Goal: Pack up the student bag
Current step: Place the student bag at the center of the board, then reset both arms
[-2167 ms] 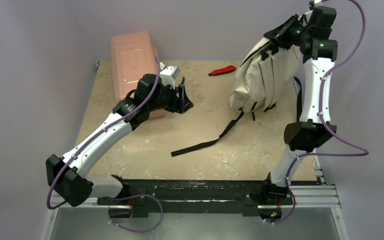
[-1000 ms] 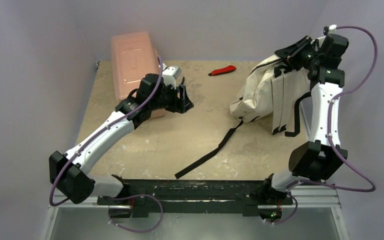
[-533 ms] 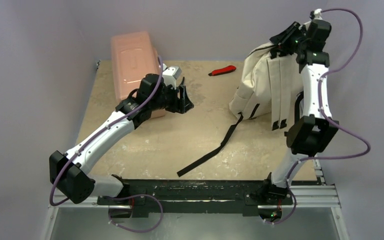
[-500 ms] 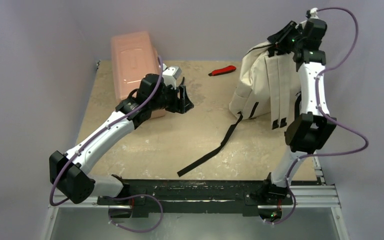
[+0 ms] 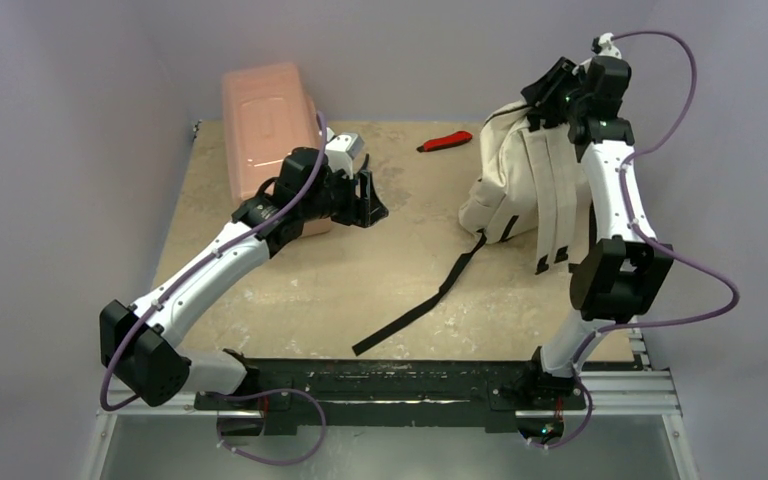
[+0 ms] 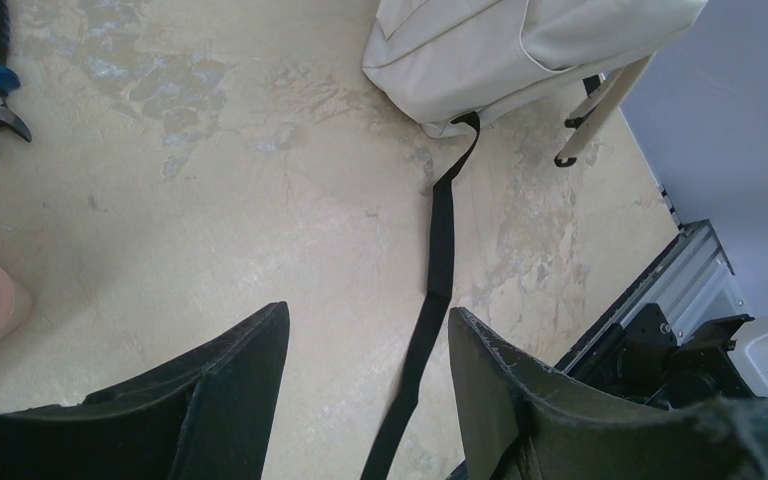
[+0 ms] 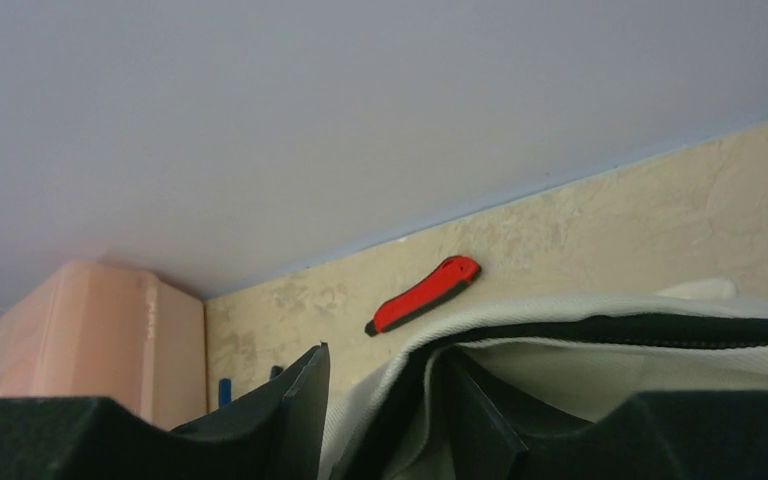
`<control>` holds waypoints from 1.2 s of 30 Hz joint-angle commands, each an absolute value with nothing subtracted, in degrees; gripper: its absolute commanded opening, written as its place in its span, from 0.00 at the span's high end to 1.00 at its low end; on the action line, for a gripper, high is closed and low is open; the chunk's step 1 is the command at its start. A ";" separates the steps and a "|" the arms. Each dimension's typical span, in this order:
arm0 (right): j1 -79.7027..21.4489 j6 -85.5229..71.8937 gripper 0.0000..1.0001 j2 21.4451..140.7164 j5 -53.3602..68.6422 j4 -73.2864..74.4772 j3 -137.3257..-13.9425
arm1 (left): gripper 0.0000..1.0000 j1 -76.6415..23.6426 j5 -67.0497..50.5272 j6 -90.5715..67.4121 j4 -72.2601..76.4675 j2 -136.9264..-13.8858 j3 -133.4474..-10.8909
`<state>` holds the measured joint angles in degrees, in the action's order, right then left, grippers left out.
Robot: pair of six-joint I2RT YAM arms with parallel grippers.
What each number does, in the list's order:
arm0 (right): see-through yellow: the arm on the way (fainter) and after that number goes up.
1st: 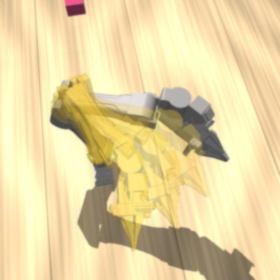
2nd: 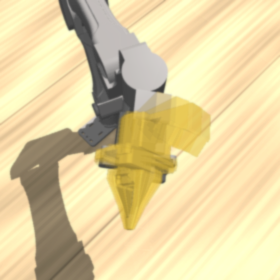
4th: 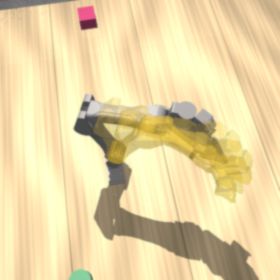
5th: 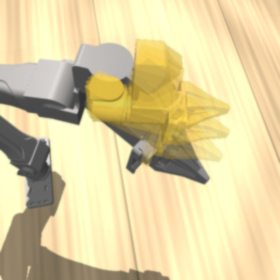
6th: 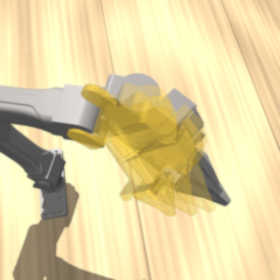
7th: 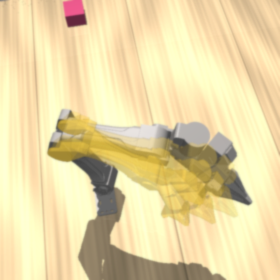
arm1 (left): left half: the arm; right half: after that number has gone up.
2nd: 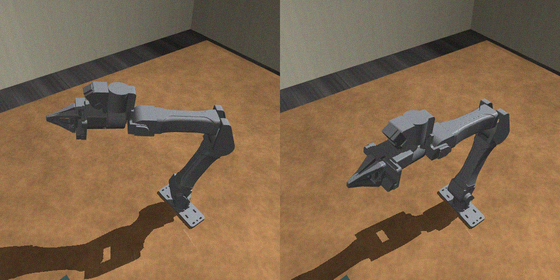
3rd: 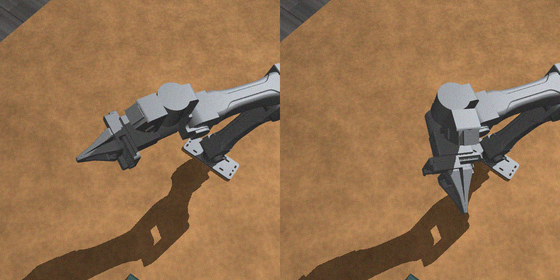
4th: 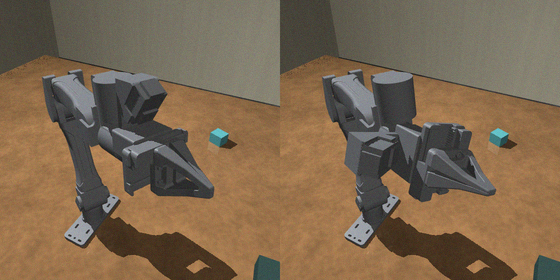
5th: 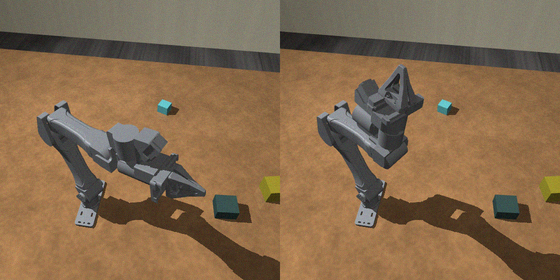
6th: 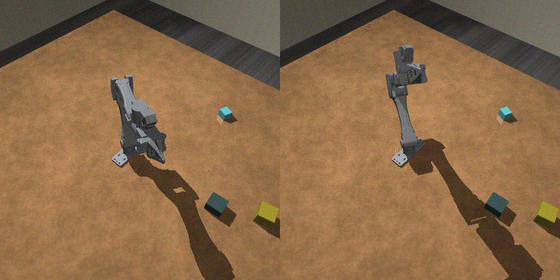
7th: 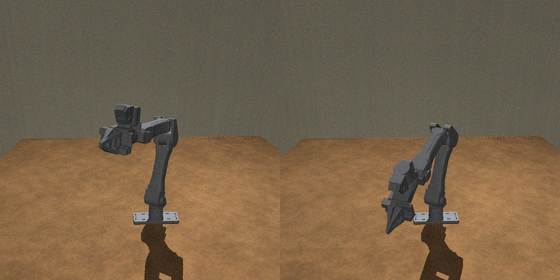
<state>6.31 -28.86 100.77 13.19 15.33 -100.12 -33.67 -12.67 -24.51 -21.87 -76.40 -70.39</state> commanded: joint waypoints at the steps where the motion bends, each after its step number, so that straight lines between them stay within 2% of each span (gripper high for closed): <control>1: 6.86 -26.31 0.50 102.04 11.23 20.85 -108.36 | 0.41 -33.12 -13.77 -25.20 -19.26 -76.34 -70.06; 5: 6.86 -25.33 0.39 103.21 10.02 27.00 -113.45 | 0.41 -33.09 -13.08 -25.05 -19.23 -75.86 -69.79; 10: 6.77 -22.25 0.18 97.71 4.73 32.69 -114.05 | 0.41 -33.17 -13.75 -25.07 -19.16 -76.75 -69.98; 20: 6.77 -17.23 0.11 90.69 1.25 35.94 -112.17 | 0.41 -33.09 -14.89 -25.80 -18.89 -77.43 -69.90; 22: 6.77 -17.23 0.05 89.92 1.33 36.95 -113.61 | 0.41 -33.13 -14.90 -25.80 -18.83 -77.48 -69.95; 24: 6.77 -17.65 0.04 87.40 1.15 37.37 -113.92 | 0.41 -33.09 -15.09 -25.84 -18.81 -77.52 -69.98; 27: 6.77 -19.52 0.02 79.98 5.81 34.07 -108.91 | 0.41 -33.11 -15.27 -25.57 -18.92 -77.31 -70.29; 31: 6.77 -20.60 0.01 65.79 11.89 23.91 -96.05 | 0.41 -33.12 -16.14 -25.37 -20.15 -75.61 -72.30; 33: 6.77 -20.89 0.01 59.84 11.37 18.97 -93.02 | 0.41 -33.11 -17.43 -25.69 -21.41 -74.64 -74.99; 36: 6.77 -20.92 0.01 52.32 3.15 14.94 -91.00 | 0.40 -33.09 -19.53 -26.53 -23.76 -72.46 -80.25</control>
